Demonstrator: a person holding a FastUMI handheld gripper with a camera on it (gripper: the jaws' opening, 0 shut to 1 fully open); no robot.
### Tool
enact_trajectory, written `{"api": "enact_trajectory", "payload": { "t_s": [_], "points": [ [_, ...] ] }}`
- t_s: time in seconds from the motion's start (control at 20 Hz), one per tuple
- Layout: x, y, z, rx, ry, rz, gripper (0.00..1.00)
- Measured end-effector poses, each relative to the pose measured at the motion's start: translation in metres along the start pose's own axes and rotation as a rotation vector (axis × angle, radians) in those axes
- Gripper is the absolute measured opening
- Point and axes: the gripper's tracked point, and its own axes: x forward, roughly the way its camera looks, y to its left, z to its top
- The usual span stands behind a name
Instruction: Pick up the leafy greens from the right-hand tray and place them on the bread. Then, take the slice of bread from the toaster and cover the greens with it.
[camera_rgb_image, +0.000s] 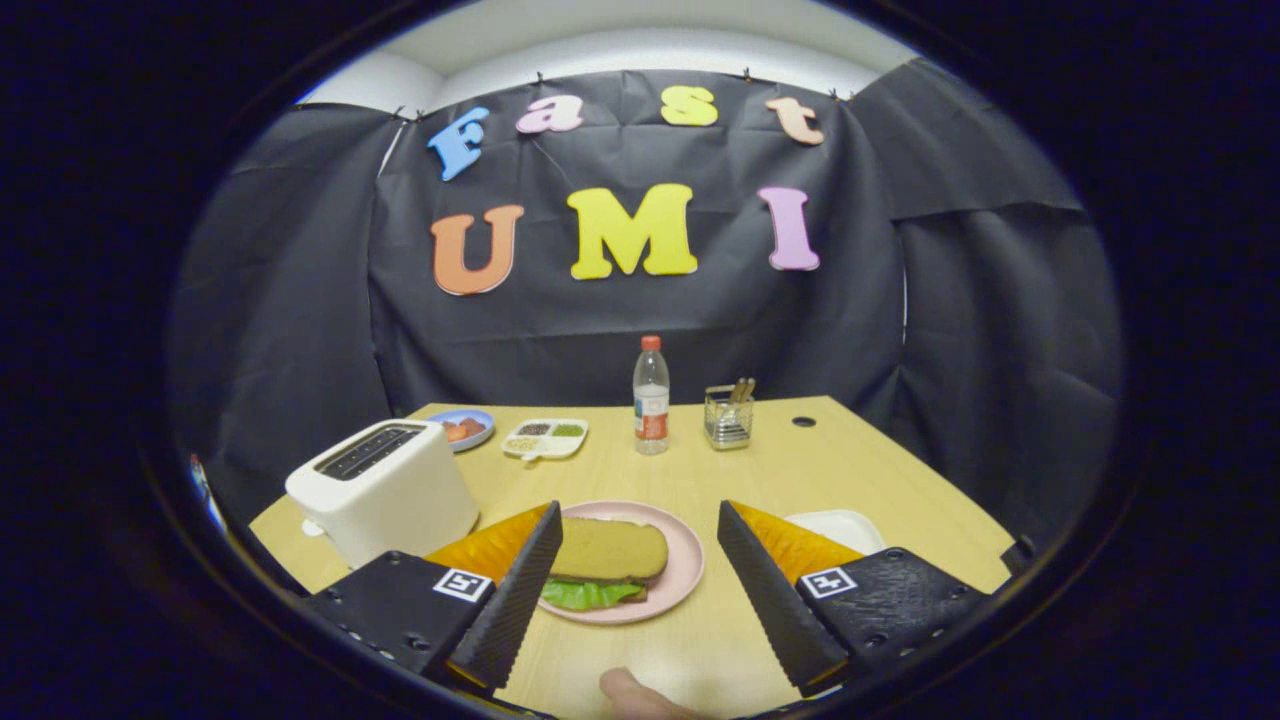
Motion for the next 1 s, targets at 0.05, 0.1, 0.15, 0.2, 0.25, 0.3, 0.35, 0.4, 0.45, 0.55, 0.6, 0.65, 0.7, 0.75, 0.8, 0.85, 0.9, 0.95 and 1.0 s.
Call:
{"api": "enact_trajectory", "payload": {
  "t_s": [0.05,0.1,0.15,0.2,0.25,0.3,0.35,0.4,0.45,0.55,0.6,0.65,0.7,0.75,0.8,0.85,0.9,0.95,1.0],
  "points": [
    [-0.024,0.001,0.006,-0.013,-0.024,-0.009,0.96],
    [-0.042,0.002,0.009,-0.016,-0.042,-0.016,0.96],
    [-0.066,0.003,0.013,-0.019,-0.067,-0.014,0.96],
    [-0.084,0.002,0.014,-0.019,-0.083,-0.019,0.96],
    [-0.101,0.000,0.013,-0.015,-0.094,-0.027,0.96],
    [-0.115,-0.002,0.014,-0.007,-0.111,-0.028,0.96],
    [-0.130,-0.006,0.016,0.009,-0.132,-0.033,0.95],
    [-0.140,-0.009,0.017,0.022,-0.144,-0.040,0.95],
    [-0.149,-0.012,0.014,0.038,-0.153,-0.043,0.95],
    [-0.166,-0.012,0.012,0.044,-0.158,-0.037,0.96],
    [-0.174,-0.015,0.015,0.035,-0.172,-0.043,0.96],
    [-0.179,-0.017,0.018,0.025,-0.182,-0.049,0.96],
    [-0.184,-0.019,0.021,0.020,-0.191,-0.052,0.96],
    [-0.188,-0.016,0.021,0.014,-0.198,-0.046,0.96],
    [-0.189,-0.011,0.020,0.004,-0.203,-0.034,0.96],
    [-0.190,-0.009,0.018,-0.007,-0.201,-0.026,0.96],
    [-0.191,-0.006,0.013,-0.019,-0.195,-0.018,0.96],
    [-0.191,-0.003,0.009,-0.031,-0.188,-0.011,0.96],
    [-0.191,0.000,0.006,-0.041,-0.183,-0.005,0.96]
  ]
}}
